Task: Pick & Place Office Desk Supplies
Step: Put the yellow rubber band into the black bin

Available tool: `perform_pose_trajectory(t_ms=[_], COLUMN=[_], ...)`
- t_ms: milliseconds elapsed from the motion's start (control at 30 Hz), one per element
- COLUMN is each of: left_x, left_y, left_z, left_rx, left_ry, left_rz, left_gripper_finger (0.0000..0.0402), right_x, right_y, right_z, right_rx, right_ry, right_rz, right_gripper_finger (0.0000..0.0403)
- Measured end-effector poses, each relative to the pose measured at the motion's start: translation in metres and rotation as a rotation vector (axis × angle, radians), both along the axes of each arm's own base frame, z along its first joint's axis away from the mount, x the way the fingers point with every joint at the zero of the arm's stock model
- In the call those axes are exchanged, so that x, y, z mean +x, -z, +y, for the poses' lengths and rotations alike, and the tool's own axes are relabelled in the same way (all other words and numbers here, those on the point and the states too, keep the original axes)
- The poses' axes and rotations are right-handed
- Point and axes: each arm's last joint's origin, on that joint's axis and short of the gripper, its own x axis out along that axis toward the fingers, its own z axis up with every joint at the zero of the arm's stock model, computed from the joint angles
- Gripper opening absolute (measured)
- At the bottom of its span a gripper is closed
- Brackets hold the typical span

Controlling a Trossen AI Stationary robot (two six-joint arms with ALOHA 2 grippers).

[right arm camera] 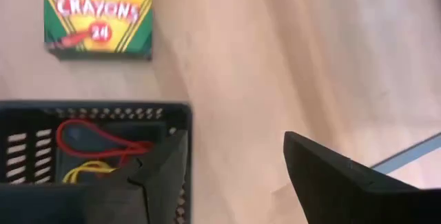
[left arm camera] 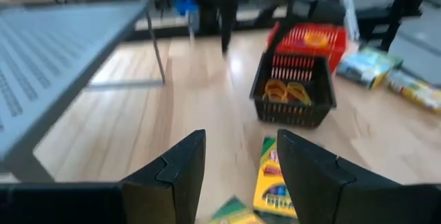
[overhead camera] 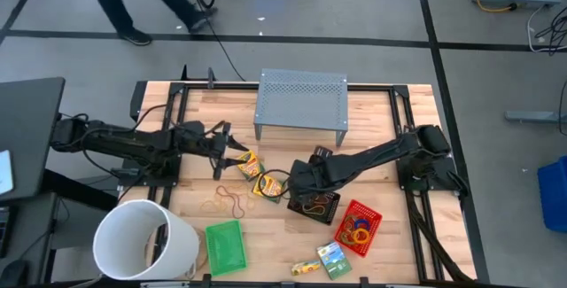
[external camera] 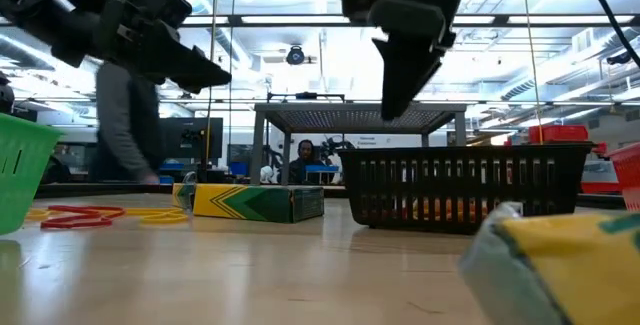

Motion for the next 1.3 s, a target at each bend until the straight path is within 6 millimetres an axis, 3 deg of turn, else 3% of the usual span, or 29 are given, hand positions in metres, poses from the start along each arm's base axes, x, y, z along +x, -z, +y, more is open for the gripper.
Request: perform_pose_trajectory(t_ms=[300,600,900,1167,1300], left_x=[0.028,0.053,0.058,0.051,0.049], left_y=[-0.016,0.004,0.019,0.022,0.022], left_z=[-0.015,-0.035,-0.043,-0.058,-0.059], left_rx=[0.036,0.039,-0.004,-0.027,-0.037], left_ry=[0.031,0.054,0.017,0.068,0.014], left_rz=[0.248,0.545,0.771,0.839,0.855], left_gripper_finger=[0.0185,0.0185,0.0185,0.0185,0.0185], right_x=[-0.014,-0.04,-0.068,-0.078,-0.079], right_y=[-0.035,-0.064,-0.067,-0.068,-0.068], right_z=[0.004,0.016,0.027,0.045,0.048], right_rx=[-0.139,-0.268,-0.388,-0.448,-0.448], right_ry=[-0.09,-0.175,-0.131,-0.151,-0.155], right_rz=[-0.1,-0.121,-0.038,-0.089,-0.095], right_gripper_finger=[0.0231,0.0231,0.0231,0.0231,0.0231])
